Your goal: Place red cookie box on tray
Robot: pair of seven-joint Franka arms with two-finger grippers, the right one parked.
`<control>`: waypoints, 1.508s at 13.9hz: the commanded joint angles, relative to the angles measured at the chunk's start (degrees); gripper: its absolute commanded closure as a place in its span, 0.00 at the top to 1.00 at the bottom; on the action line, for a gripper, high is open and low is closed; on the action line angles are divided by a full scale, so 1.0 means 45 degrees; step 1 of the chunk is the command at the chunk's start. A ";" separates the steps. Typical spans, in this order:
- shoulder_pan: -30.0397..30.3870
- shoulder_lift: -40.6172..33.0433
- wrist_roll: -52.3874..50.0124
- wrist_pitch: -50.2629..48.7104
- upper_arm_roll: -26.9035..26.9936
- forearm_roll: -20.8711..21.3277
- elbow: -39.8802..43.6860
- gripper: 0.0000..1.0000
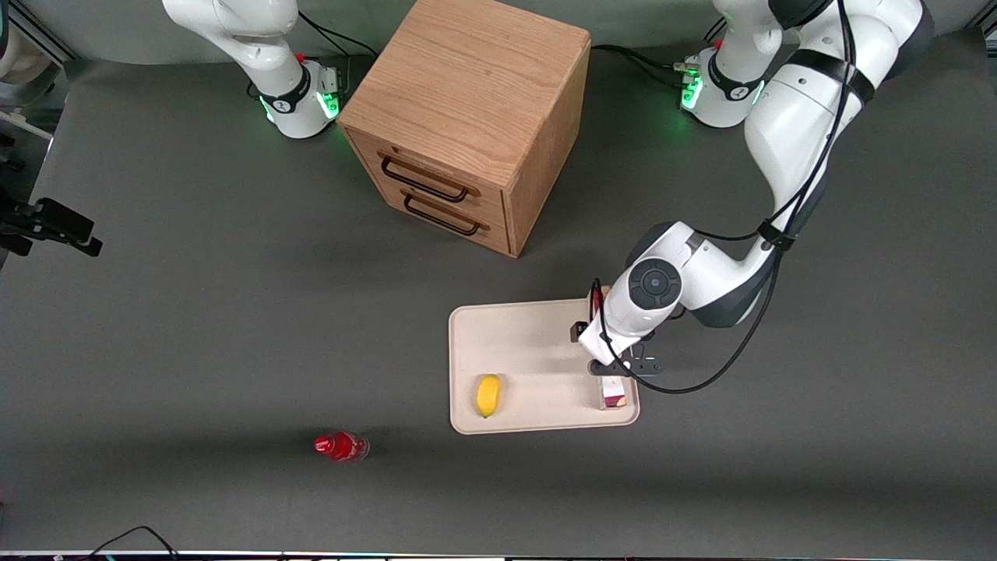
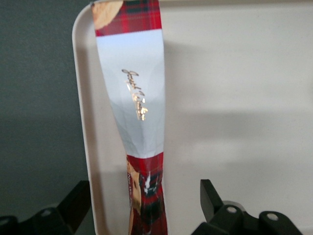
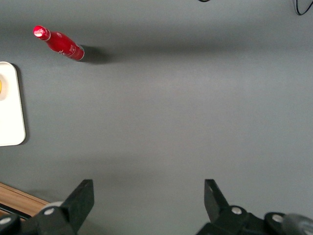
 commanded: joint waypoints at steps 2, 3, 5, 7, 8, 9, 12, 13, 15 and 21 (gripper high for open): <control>-0.0017 -0.0711 0.0384 -0.2312 -0.0609 0.0095 0.0853 1.00; 0.0177 -0.1198 0.0832 -0.3172 -0.0904 -0.0060 0.0875 1.00; 0.0432 -0.2777 0.2156 -0.4619 -0.1141 -0.1362 0.0875 1.00; 0.1016 -0.4475 0.4225 -0.6181 -0.0986 -0.3255 0.0875 1.00; 0.1174 -0.5296 0.5047 -0.7040 -0.0617 -0.3864 0.0875 1.00; 0.1137 -0.6136 0.5867 -0.7783 0.0102 -0.4218 0.0894 1.00; 0.0981 -0.8364 0.8292 -0.9544 0.2366 -0.4981 0.0875 1.00; 0.0961 -0.8835 0.8607 -0.9935 0.3090 -0.5196 0.0855 1.00; 0.0883 -0.9539 0.8708 -1.0310 0.3973 -0.5296 0.0661 1.00; 0.0492 -1.2353 0.9059 -0.8339 0.5558 -0.5335 -0.3224 1.00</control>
